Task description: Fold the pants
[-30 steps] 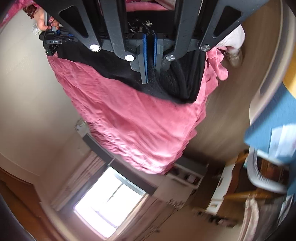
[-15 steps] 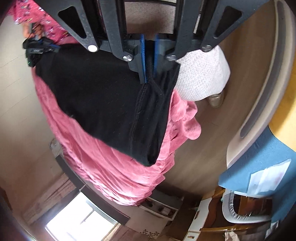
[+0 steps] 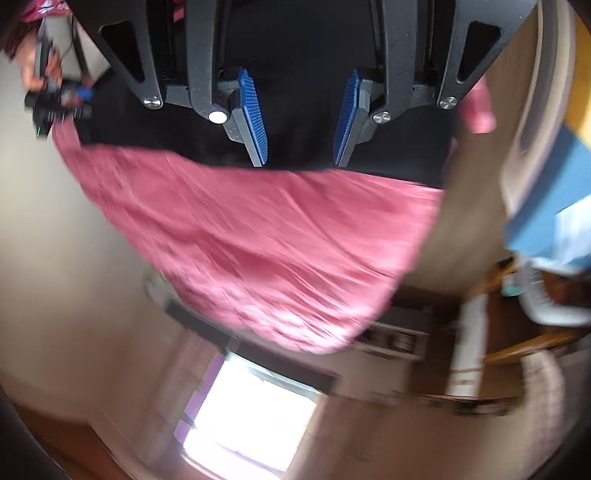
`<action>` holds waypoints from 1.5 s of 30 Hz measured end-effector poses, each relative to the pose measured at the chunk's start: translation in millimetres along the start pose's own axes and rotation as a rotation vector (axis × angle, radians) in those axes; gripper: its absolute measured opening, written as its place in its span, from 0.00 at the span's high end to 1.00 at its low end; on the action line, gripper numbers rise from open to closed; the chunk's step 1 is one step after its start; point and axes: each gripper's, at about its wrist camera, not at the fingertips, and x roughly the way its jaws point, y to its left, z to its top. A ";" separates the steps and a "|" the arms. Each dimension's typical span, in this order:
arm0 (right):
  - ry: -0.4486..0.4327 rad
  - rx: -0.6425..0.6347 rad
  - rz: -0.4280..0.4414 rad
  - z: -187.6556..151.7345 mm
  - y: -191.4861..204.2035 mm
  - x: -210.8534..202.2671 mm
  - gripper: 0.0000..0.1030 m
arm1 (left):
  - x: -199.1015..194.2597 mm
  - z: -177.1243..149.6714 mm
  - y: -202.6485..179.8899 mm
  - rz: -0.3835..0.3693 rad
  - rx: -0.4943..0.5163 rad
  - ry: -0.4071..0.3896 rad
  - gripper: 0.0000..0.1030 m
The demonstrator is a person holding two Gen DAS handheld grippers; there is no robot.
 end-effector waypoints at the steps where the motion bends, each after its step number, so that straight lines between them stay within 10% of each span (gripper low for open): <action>1: -0.041 0.013 -0.037 8.8 -9.2 -7.6 0.49 | 17.9 -2.1 -14.8 -0.038 0.029 0.033 0.64; 9: -0.313 0.148 -0.170 61.6 -72.2 -47.9 0.49 | 123.3 -67.0 -97.2 -0.116 0.266 0.276 0.64; 15: -0.383 0.169 -0.128 68.8 -83.4 -44.4 0.51 | 135.0 -98.5 -101.4 -0.090 0.301 0.254 0.64; 18: -0.315 0.189 -0.063 73.0 -95.2 -35.8 0.93 | 132.0 -95.3 -89.4 -0.119 0.247 0.259 0.64; 24: -0.413 0.129 -0.151 78.0 -74.1 -74.4 0.94 | 130.1 -93.1 -74.6 -0.149 0.181 0.266 0.64; 31: -0.284 0.069 -0.321 75.5 -89.2 -38.9 0.92 | 130.7 -94.2 -71.7 -0.153 0.175 0.270 0.64; 39: -0.477 0.058 -0.379 74.3 -67.7 -75.6 0.67 | 123.4 -93.2 -78.3 -0.136 0.202 0.234 0.62; 45: -0.441 0.072 -0.363 85.9 -76.2 -71.0 0.67 | 117.5 -89.9 -74.0 -0.105 0.196 0.194 0.53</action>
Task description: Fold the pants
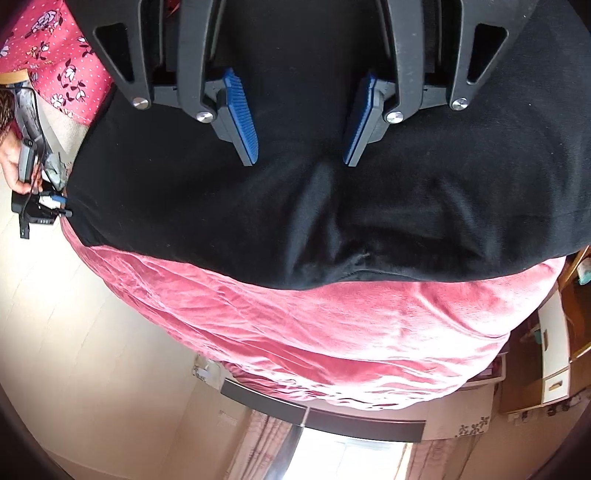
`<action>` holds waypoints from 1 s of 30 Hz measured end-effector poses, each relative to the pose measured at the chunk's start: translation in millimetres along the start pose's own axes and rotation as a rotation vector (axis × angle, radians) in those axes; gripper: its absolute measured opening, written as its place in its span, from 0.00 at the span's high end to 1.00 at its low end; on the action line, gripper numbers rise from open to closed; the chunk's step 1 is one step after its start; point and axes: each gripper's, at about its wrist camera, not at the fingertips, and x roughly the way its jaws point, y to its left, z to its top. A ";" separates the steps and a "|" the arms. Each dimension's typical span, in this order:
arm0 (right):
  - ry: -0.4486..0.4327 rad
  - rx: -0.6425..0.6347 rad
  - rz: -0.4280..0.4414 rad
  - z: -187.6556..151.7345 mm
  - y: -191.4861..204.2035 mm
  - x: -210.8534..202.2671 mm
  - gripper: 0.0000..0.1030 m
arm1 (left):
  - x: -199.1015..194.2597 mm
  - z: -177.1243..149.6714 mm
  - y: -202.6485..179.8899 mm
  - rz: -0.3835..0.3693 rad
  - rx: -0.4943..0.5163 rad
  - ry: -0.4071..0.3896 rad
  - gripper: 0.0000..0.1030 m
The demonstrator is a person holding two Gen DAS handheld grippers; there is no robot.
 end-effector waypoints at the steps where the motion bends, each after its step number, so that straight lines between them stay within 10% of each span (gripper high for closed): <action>1: 0.014 -0.003 -0.004 -0.9 0.4 3.9 0.67 | -0.1 0.1 1.6 0.006 -0.004 0.000 0.53; 6: 0.022 -0.005 -0.036 -6.5 -1.4 12.0 0.36 | -0.7 1.4 3.4 0.025 -0.009 -0.005 0.46; 30: 0.078 0.078 0.110 -6.1 -24.4 39.3 0.35 | -26.1 15.1 29.4 0.236 -0.075 -0.127 0.30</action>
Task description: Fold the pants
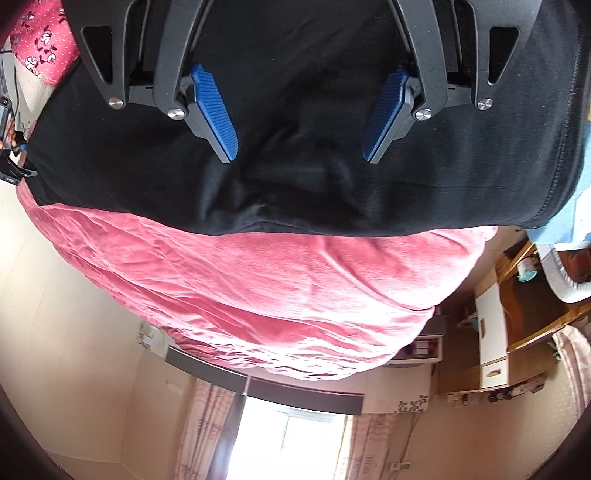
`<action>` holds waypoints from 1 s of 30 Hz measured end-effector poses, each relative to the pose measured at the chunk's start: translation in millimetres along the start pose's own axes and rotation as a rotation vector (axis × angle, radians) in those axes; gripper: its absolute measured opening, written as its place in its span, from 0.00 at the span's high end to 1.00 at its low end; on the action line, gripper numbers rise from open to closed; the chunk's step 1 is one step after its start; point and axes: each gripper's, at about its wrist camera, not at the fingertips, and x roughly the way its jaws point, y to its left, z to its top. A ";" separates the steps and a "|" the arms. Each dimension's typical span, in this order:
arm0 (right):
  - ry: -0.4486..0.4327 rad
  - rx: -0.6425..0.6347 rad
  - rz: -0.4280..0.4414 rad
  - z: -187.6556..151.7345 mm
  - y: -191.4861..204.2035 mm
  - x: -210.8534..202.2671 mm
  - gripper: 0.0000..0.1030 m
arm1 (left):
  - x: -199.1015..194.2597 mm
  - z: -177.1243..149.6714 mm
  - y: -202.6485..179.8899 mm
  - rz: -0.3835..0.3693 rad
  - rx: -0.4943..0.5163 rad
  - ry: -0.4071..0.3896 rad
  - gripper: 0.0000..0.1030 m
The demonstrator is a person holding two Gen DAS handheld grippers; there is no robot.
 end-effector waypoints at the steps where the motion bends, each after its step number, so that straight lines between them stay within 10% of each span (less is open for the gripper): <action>1: 0.000 0.015 0.017 0.3 -3.3 1.3 0.35 | 0.9 -0.2 0.8 0.004 -0.002 0.003 0.30; 11: -0.033 0.194 0.281 3.8 -34.6 11.4 0.35 | 5.5 -3.6 2.4 0.018 -0.006 0.031 0.28; 17: -0.008 0.151 0.376 0.4 -26.8 18.3 0.61 | 4.7 -3.7 1.8 0.026 0.001 0.030 0.28; 19: 0.009 0.143 0.361 -0.1 -22.6 20.5 0.78 | 4.2 -3.7 2.0 0.035 0.005 0.030 0.28; 30: -0.067 -0.035 0.267 8.5 46.2 -23.8 0.84 | -1.5 -2.3 23.9 0.130 -0.046 0.002 0.28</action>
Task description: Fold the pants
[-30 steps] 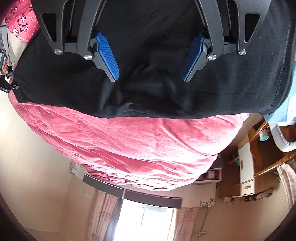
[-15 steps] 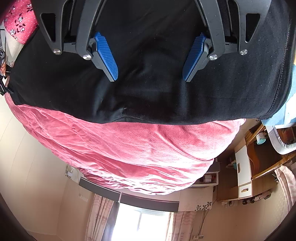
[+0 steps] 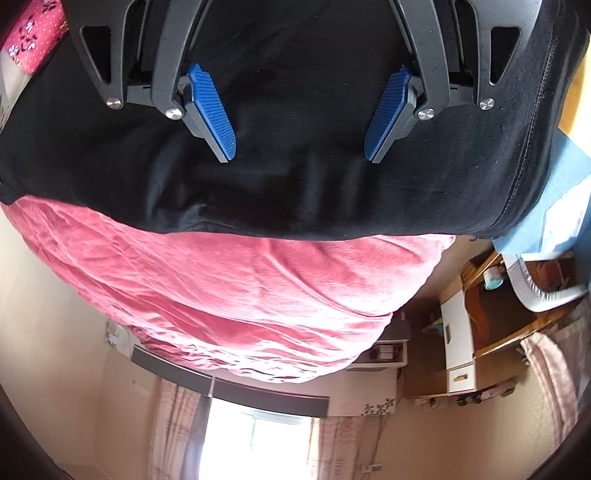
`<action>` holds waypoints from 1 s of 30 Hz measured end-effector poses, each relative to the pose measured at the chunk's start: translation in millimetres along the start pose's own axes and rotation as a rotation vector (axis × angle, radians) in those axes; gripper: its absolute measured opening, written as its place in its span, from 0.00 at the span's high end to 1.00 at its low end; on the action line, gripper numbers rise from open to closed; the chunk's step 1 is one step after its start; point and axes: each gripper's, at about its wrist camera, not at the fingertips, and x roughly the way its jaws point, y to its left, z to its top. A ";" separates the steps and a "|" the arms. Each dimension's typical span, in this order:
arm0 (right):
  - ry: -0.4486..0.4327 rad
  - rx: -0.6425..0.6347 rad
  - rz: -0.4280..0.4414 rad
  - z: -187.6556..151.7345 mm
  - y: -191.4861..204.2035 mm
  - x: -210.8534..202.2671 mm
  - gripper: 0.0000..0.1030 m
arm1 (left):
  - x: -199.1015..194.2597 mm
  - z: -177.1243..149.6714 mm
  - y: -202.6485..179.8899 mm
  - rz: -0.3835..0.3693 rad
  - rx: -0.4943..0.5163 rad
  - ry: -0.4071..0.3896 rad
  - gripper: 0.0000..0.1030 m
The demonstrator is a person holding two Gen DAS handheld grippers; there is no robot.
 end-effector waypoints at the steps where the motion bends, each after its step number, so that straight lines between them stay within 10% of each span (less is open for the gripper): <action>1: -0.004 -0.021 0.002 -0.3 11.3 -2.7 0.84 | -1.1 0.2 1.7 -0.001 -0.007 -0.006 0.28; 19: -0.089 -0.548 0.049 -74.0 191.7 -37.8 0.84 | -4.6 -0.3 21.3 -0.033 -0.101 -0.040 0.28; 30: 0.170 -0.912 0.176 -183.9 236.1 9.2 0.84 | -6.4 -1.4 24.0 -0.043 -0.121 -0.048 0.28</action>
